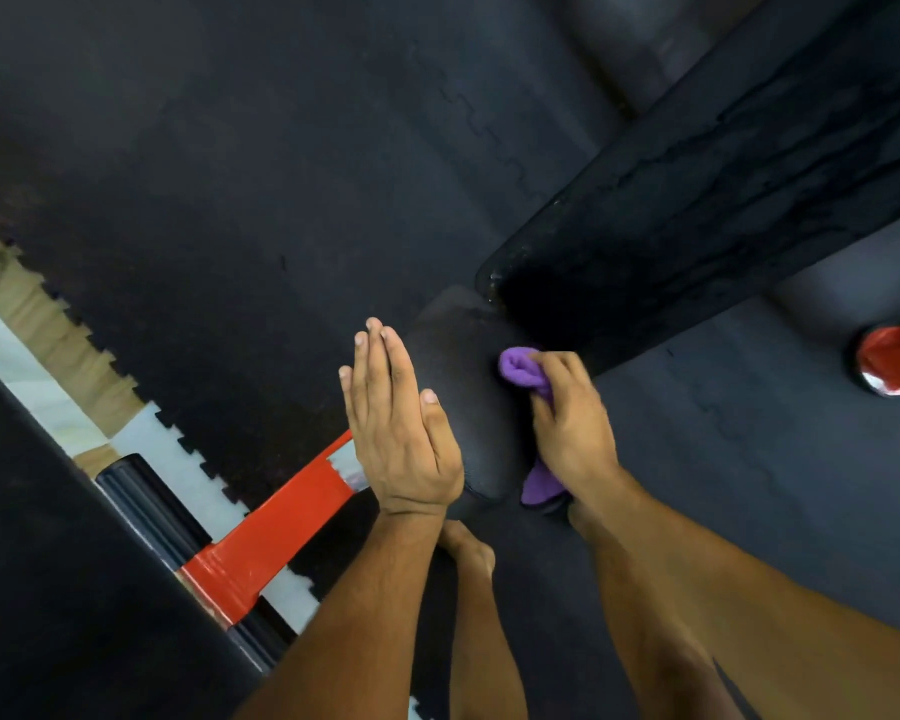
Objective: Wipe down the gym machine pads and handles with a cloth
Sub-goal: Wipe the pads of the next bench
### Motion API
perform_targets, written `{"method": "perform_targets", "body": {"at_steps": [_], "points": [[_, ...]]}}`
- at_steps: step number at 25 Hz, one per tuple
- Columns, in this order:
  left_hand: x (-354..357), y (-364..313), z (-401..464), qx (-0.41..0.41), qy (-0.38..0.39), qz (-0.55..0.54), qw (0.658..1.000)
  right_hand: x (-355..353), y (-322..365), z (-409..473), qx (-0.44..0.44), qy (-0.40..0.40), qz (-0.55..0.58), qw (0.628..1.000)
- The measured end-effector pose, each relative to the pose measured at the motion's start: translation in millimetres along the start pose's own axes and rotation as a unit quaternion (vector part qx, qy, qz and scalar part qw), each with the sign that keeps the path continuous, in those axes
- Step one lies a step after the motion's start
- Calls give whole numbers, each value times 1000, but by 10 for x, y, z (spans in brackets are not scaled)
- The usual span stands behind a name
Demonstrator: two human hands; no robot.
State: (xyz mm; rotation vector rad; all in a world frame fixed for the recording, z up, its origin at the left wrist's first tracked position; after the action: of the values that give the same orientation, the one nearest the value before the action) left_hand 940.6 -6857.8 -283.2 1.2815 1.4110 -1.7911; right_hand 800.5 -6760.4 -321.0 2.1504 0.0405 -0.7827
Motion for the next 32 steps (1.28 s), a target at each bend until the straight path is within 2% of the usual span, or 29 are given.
{"method": "perform_targets", "body": {"at_steps": [2, 4, 5, 7, 8, 9, 10, 11, 12, 13, 14, 16, 18, 20, 22, 23, 25, 26, 28, 30, 31, 32], "points": [[-8, 19, 3, 4, -4, 4, 1000, 84, 339, 132, -97, -5, 51, 994], [-6, 19, 6, 3, -6, 5, 1000, 212, 584, 565, -149, 6, 47, 988], [4, 13, -4, -5, -6, -2, 1000, 287, 560, 802, -144, 8, 23, 989], [-38, -42, 26, -20, 4, -21, 1000, 289, 332, 1211, -63, 26, -38, 997], [-75, -46, 39, 13, 19, -7, 1000, 187, 228, 1343, -16, 34, -58, 998], [-127, 1, 15, 94, 52, 36, 993, 85, 169, 1402, 0, 39, -55, 998], [-164, 110, -18, 215, 89, 89, 968, -7, 189, 1411, -27, 42, -36, 998], [-187, 253, -12, 334, 114, 135, 926, -81, 294, 1385, -91, 45, -10, 995], [-195, 384, 22, 404, 128, 157, 892, -126, 449, 1315, -160, 62, 24, 985], [-175, 474, 42, 430, 127, 157, 880, -114, 587, 1248, -235, 98, 45, 966], [-159, 501, 46, 429, 120, 144, 884, -34, 680, 1187, -307, 142, 33, 940], [-130, 485, 38, 418, 110, 118, 894, 213, 658, 1162, -381, 181, -50, 906], [-129, 472, 32, 422, 99, 112, 894, 335, 522, 1480, -333, 171, -98, 922], [-142, 483, 40, 417, 97, 107, 898, 354, 391, 1818, -199, 202, -128, 950], [-126, 490, 31, 421, 89, 101, 897, 352, 336, 2037, -106, 249, -171, 947], [-119, 502, 33, 422, 84, 103, 897, 356, 423, 2104, -103, 263, -174, 943], [-112, 507, 34, 424, 83, 102, 896, 315, 813, 2116, -160, 272, -122, 941], [-111, 513, 30, 429, 80, 99, 894, 292, 1114, 2052, -205, 293, -71, 931], [-117, 528, 25, 429, 83, 93, 895, 309, 1649, 1802, -295, 398, -9, 869], [-126, 524, 30, 427, 85, 91, 896, 476, 1830, 1486, -369, 506, -78, 776], [-128, 520, 33, 425, 85, 93, 896, 563, 1754, 1459, -386, 523, -133, 748], [-129, 511, 25, 423, 84, 94, 897, 622, 1618, 1547, -374, 519, -180, 747]]}}
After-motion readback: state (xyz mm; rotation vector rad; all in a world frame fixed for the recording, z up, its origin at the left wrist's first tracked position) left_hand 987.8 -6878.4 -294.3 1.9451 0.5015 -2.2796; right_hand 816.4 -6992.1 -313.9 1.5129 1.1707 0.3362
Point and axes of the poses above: each hand's wrist, its own z-axis towards the middle knuckle, its own x-axis out of the palm, y = z × x, the point moved 1 cm from there along z, towards the middle knuckle, and after that the axes turned 3 degrees about -x, right-handed, at the moved point
